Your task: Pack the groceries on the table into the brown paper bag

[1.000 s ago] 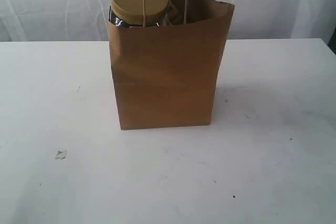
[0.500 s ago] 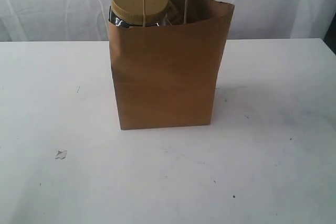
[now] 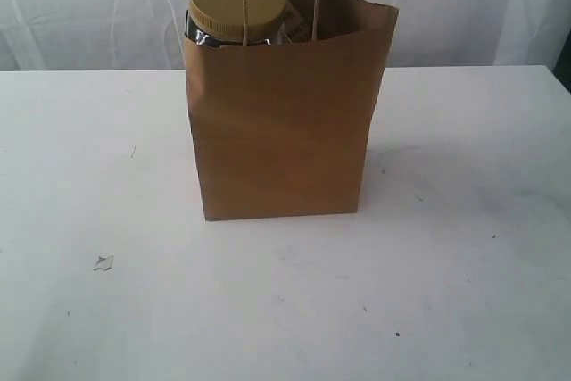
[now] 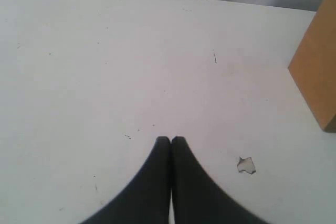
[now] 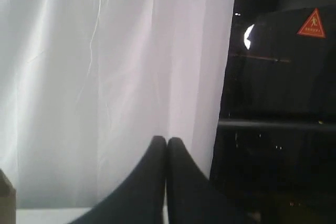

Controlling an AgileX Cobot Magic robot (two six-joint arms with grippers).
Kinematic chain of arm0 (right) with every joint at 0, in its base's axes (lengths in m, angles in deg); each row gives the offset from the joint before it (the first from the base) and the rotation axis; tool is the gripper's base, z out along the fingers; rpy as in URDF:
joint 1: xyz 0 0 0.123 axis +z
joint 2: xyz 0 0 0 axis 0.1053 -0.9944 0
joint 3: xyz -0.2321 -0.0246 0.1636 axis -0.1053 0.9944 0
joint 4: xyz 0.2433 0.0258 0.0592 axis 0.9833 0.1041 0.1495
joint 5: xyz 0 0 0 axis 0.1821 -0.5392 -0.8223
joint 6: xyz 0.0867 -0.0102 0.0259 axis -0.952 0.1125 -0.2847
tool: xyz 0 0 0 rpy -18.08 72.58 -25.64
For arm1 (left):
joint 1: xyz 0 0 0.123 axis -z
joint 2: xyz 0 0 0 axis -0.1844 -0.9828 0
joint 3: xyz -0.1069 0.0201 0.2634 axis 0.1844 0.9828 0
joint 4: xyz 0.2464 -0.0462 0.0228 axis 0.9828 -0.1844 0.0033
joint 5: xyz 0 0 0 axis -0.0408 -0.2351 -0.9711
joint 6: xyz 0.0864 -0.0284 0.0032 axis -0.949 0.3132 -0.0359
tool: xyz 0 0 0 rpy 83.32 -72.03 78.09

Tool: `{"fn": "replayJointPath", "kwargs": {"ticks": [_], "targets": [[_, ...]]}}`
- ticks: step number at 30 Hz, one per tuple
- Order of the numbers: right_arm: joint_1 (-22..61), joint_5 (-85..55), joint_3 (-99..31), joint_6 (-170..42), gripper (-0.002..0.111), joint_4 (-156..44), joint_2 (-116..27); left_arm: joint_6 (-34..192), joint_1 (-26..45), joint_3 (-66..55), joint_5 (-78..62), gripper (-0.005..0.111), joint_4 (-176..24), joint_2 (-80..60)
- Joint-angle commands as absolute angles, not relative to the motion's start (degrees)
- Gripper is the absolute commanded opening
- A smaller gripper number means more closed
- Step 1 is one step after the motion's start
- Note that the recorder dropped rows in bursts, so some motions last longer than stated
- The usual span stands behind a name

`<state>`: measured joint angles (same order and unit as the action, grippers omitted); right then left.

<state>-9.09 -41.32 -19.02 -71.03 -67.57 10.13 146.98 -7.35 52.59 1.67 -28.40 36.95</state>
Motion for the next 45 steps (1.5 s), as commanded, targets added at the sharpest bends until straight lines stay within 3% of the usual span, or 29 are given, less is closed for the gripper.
{"fn": "replayJointPath", "kwargs": {"ticks": [1,12,18,31,45], "targets": [[-9.4,-51.8,-16.4,-70.8,0.000,-67.4,14.4,147.3,-7.0,52.8,1.6,0.000,-27.7,37.4],[-9.4,-45.6,-8.8,-72.8,0.000,-73.2,14.5,147.3,-7.0,52.8,1.6,0.000,-27.7,37.4],[-9.6,-37.7,2.0,-83.4,0.000,-83.0,18.5,147.3,-7.0,52.8,1.6,0.000,-27.7,37.4],[-9.6,-28.6,29.8,-73.6,0.000,-66.1,27.2,147.3,-7.0,52.8,1.6,0.000,-27.7,37.4],[-10.1,-33.7,30.8,-68.7,0.000,-57.4,27.2,147.3,-7.0,52.8,1.5,0.000,-27.7,37.5]]}}
